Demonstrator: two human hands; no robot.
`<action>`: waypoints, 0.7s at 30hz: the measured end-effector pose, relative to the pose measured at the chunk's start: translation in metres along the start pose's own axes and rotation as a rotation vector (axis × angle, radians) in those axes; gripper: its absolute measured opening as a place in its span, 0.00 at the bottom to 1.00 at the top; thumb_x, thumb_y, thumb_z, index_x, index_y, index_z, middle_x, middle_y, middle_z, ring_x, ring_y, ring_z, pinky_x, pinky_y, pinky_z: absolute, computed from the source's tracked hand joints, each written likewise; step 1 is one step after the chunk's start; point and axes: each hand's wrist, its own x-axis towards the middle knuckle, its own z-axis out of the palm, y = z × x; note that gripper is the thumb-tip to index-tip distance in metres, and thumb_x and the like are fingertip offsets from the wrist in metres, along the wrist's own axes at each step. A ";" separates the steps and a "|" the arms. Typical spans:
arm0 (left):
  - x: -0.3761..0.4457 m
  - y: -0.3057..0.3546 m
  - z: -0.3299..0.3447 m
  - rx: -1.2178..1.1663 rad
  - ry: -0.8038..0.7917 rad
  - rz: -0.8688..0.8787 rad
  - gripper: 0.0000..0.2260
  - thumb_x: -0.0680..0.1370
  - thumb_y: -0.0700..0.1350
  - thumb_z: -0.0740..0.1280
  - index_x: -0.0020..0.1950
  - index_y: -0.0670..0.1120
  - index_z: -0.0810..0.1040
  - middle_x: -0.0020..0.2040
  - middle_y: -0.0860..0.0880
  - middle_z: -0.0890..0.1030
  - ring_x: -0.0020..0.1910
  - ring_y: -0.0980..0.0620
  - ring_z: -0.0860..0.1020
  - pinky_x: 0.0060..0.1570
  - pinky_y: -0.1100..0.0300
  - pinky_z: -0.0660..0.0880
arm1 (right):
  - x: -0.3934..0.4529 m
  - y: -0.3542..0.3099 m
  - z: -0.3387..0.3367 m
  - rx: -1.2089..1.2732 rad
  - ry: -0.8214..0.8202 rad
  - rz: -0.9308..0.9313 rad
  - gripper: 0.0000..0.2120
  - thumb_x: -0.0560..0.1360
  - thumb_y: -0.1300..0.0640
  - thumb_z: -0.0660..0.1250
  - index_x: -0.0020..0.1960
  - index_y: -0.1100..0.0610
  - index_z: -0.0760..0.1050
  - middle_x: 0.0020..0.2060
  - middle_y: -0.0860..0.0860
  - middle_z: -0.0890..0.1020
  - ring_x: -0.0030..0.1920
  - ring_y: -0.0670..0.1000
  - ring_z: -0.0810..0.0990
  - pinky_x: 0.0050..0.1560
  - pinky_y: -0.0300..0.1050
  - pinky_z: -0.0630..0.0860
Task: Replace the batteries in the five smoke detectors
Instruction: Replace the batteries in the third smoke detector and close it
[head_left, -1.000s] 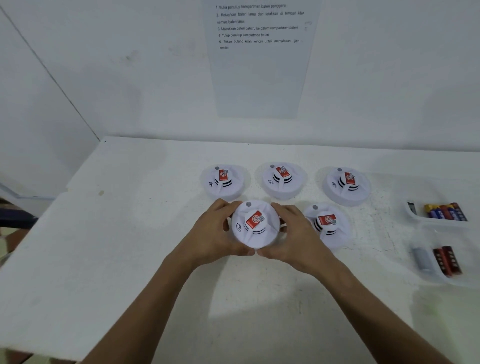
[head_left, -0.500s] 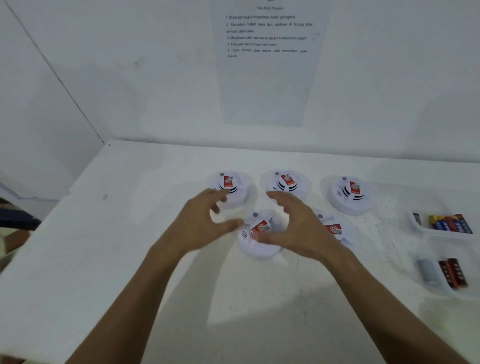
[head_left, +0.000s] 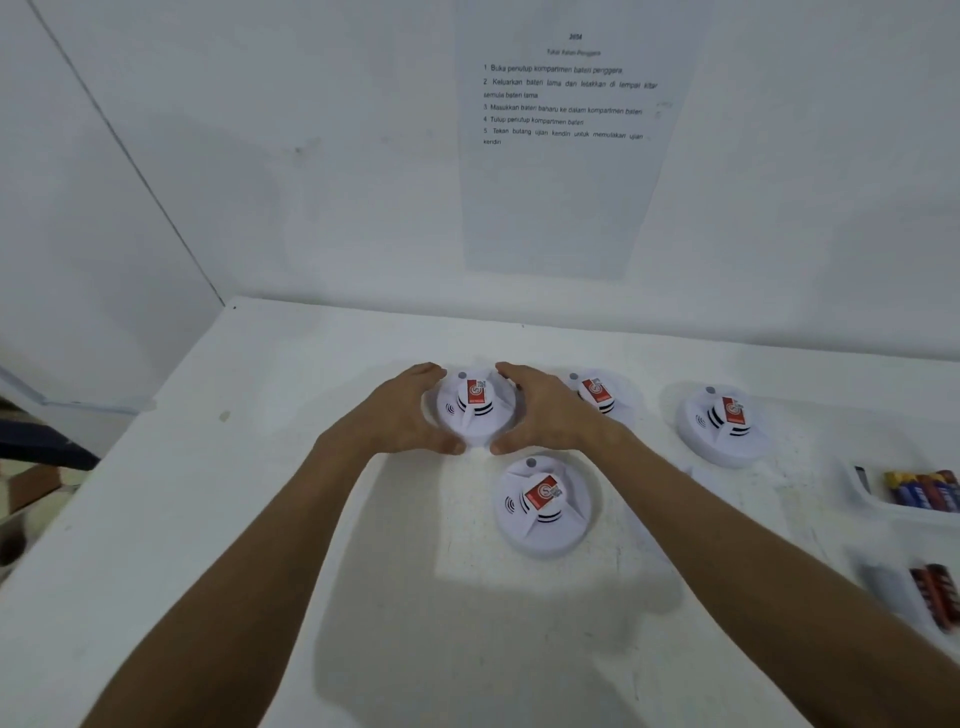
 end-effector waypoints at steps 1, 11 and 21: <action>0.001 -0.002 0.003 -0.003 0.003 0.004 0.35 0.54 0.61 0.79 0.58 0.51 0.76 0.58 0.55 0.76 0.58 0.54 0.74 0.57 0.59 0.72 | 0.001 -0.004 0.000 -0.028 0.005 -0.003 0.40 0.62 0.56 0.83 0.68 0.61 0.69 0.64 0.56 0.76 0.65 0.57 0.73 0.64 0.51 0.72; -0.030 0.040 0.000 -0.139 0.123 0.115 0.33 0.62 0.49 0.82 0.65 0.50 0.74 0.62 0.57 0.75 0.58 0.58 0.74 0.54 0.67 0.68 | -0.024 0.012 -0.012 -0.029 0.020 -0.178 0.56 0.63 0.57 0.81 0.80 0.45 0.50 0.60 0.52 0.68 0.58 0.50 0.70 0.53 0.40 0.70; -0.073 0.164 0.029 -0.442 0.051 0.270 0.27 0.68 0.56 0.75 0.66 0.60 0.73 0.59 0.59 0.78 0.57 0.61 0.77 0.59 0.57 0.75 | -0.169 0.056 -0.079 0.399 0.214 -0.219 0.46 0.58 0.66 0.81 0.68 0.51 0.62 0.61 0.46 0.73 0.60 0.44 0.76 0.53 0.41 0.80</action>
